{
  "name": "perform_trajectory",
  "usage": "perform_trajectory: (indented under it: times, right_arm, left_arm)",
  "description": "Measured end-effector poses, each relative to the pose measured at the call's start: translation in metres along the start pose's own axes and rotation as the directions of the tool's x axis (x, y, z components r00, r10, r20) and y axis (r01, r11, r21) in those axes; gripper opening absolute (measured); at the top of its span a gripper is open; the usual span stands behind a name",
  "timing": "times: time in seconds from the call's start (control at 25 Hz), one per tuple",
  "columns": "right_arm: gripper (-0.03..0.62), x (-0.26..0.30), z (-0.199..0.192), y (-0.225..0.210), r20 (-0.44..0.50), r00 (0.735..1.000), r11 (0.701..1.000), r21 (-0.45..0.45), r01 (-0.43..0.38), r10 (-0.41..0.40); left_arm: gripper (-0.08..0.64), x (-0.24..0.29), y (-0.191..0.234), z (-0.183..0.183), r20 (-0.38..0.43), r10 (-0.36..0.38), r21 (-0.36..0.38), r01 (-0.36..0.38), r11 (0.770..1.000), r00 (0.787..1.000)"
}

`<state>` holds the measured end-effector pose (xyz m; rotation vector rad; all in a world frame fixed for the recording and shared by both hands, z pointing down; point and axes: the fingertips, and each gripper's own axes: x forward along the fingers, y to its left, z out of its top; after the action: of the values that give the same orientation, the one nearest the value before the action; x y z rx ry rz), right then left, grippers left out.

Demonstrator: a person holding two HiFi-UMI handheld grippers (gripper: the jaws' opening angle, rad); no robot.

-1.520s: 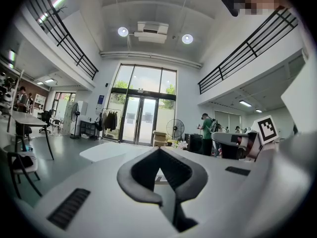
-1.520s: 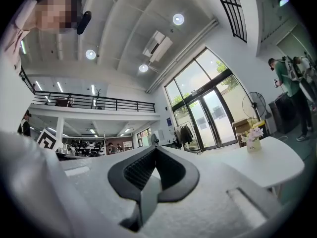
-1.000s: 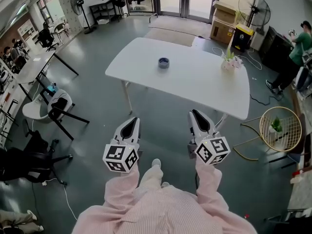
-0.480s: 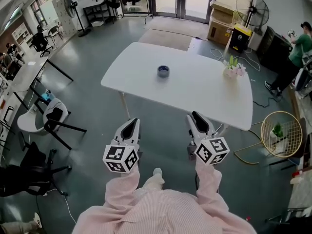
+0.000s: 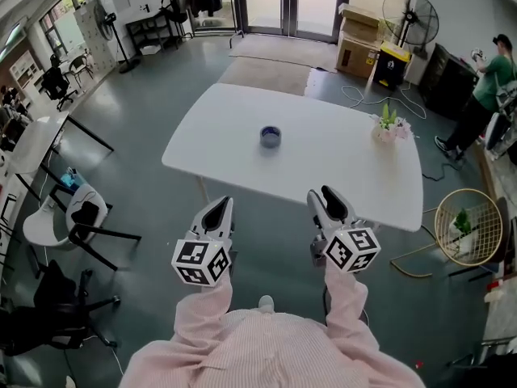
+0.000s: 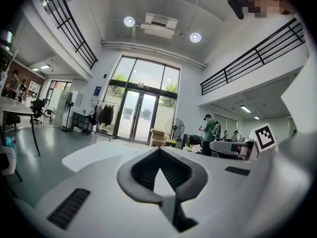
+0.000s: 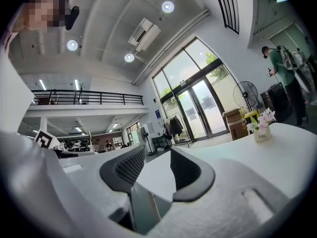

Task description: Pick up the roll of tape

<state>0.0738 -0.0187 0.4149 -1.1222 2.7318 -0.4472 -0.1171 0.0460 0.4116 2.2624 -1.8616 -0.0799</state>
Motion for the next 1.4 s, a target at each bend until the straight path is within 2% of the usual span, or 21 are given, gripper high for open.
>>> perform_trajectory:
  times: [0.32, 0.64, 1.4]
  right_arm:
    - [0.147, 0.041, -0.004, -0.019, -0.007, 0.998, 0.998, 0.028, 0.058, -0.057]
    - [0.147, 0.066, -0.008, -0.038, -0.031, 0.997, 0.995, 0.058, 0.079, -0.077]
    - [0.147, 0.21, -0.005, -0.11, -0.103, 0.995, 0.987, 0.156, 0.025, -0.009]
  left_arm:
    - [0.002, 0.039, 0.028, 0.003, -0.004, -0.032, -0.013, 0.032, 0.999, 0.999]
    - [0.002, 0.073, 0.04, -0.005, -0.035, -0.06, -0.042, 0.058, 0.997, 0.998]
    - [0.002, 0.201, 0.109, 0.009, -0.066, -0.021, -0.071, 0.016, 0.997, 0.998]
